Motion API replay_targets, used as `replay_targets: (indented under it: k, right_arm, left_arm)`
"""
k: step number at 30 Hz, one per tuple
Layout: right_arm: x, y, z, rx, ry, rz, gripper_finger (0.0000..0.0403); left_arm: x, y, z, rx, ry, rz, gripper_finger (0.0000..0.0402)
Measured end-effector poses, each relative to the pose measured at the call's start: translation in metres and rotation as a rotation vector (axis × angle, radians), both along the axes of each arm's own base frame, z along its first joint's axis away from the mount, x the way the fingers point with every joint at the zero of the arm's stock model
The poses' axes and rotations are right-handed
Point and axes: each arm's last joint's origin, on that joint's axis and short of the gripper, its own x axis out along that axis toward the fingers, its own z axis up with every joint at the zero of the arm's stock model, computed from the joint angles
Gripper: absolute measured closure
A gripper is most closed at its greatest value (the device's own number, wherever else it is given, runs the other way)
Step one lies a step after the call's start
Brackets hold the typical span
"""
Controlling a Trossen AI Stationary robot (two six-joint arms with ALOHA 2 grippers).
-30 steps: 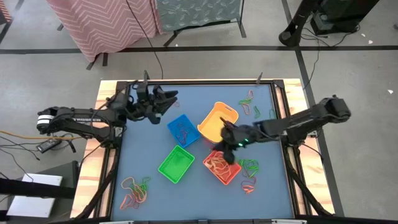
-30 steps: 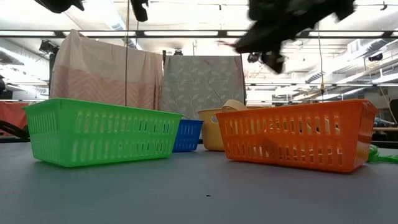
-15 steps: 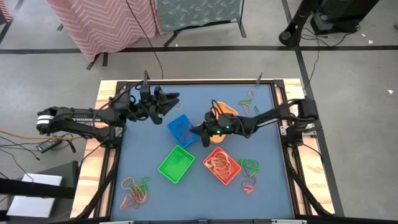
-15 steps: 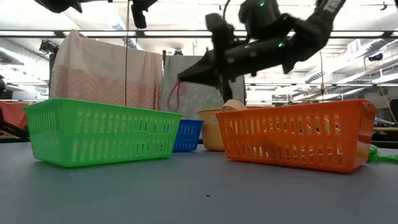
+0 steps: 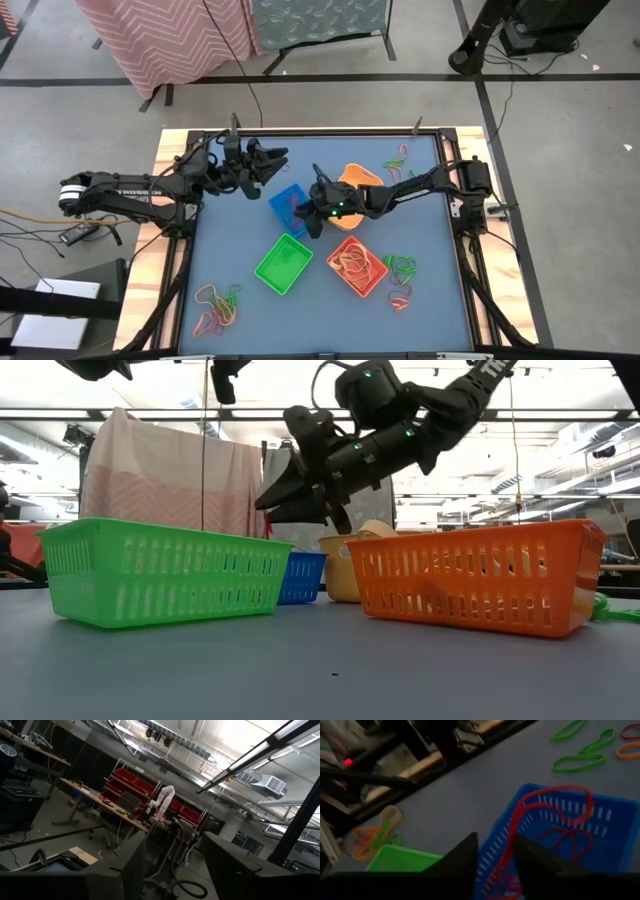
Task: Sort rubber bands into baskets
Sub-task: Put the red rubber band into the blue bin
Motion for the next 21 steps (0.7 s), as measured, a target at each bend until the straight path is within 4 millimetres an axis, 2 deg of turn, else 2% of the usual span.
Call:
replay_targets:
  k: [5, 9, 15, 21]
  right_arm:
    - [0.006, 0.0, 0.009, -0.023, 0.038, 0.022, 0.0181]
    - [0.011, 0.0, 0.018, -0.038, 0.028, 0.134, 0.0139]
    - [0.012, -0.003, 0.028, -0.155, 0.227, 0.118, 0.0127]
    - [0.002, -0.009, 0.053, -0.223, 0.27, 0.182, 0.0139]
  left_arm:
    - [0.0, 0.0, 0.0, 0.003, 0.002, 0.001, 0.0203]
    - [0.0, 0.0, 0.0, 0.003, 0.003, 0.001, 0.0203]
    - [0.0, 0.0, 0.0, 0.004, 0.004, 0.002, 0.0203]
    - [0.0, 0.0, 0.0, 0.027, 0.012, 0.011, 0.0204]
